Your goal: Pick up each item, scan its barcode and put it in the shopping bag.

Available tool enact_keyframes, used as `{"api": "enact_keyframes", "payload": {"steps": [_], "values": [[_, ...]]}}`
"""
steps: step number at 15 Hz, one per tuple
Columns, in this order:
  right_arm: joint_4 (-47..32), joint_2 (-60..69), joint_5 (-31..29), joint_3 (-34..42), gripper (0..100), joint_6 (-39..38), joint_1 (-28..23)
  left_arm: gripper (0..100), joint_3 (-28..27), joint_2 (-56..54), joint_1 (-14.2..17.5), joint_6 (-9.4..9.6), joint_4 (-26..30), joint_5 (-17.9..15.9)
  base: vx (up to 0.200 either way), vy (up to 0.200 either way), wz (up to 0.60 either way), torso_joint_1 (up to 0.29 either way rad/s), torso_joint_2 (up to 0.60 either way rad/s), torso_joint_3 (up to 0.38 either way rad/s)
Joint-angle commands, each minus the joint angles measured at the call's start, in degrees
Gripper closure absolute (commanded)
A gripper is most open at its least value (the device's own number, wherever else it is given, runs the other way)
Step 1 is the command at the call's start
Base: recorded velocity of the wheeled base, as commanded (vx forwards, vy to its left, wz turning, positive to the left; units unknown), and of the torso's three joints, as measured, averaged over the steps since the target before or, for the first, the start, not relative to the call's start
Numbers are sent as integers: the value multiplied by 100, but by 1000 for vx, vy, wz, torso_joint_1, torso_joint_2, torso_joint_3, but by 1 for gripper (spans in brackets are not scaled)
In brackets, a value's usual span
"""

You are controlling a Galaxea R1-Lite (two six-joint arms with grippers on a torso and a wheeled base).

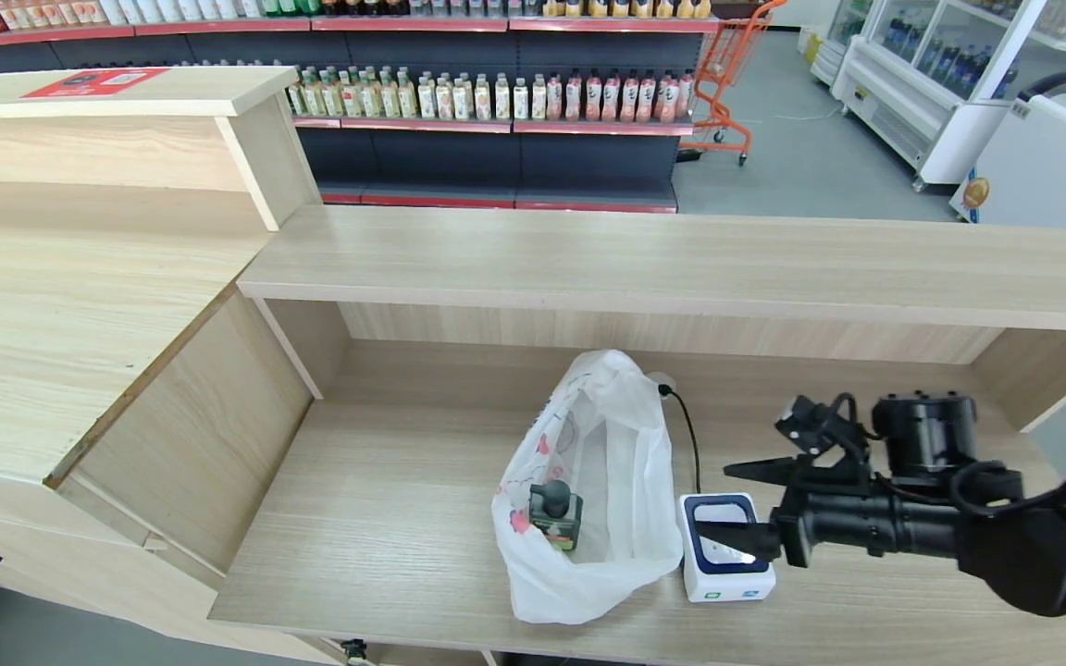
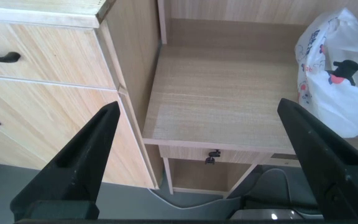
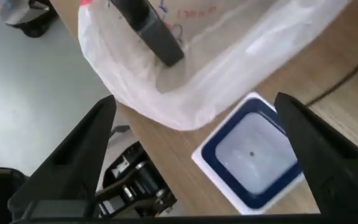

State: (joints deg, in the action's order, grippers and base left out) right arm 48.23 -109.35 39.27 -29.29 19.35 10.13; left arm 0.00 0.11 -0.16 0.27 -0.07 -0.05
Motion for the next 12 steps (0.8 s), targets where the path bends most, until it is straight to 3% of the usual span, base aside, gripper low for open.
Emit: {"api": "enact_keyframes", "payload": {"steps": [1, 3, 4, 6, 7, 10, 12], "values": [[3, 1109, 46, 609, 0, 430, -987, 0, 0, -2, 7, 0, -1, 5, 0, 0, 0, 0, 0, 0], [-6, 1452, -51, 539, 0, 509, -1338, 0, 0, -2, -2, 0, -1, 5, 0, 0, 0, 0, 0, 0], [-68, 1689, -552, 565, 0, 403, -1409, 0, 0, -2, -2, 0, -1, -4, 0, 0, 0, 0, 0, 0], [-191, 1891, -2696, 662, 0, -353, -1329, 0, 0, -2, -2, 0, -1, 5, 0, 0, 0, 0, 0, 0], [-437, 1917, -3180, 671, 0, -695, -1206, 0, 0, -2, -2, 0, -1, -4, 0, 0, 0, 0, 0, 0], [-507, 2427, -3171, 855, 0, -1504, -960, 0, 0, -2, -2, 0, -1, 5, 0, 0, 0, 0, 0, 0], [-481, 2585, -3250, 882, 0, -1645, -925, 0, 0, -2, -2, 0, -1, 5, 0, 0, 0, 0, 0, 0]]}}
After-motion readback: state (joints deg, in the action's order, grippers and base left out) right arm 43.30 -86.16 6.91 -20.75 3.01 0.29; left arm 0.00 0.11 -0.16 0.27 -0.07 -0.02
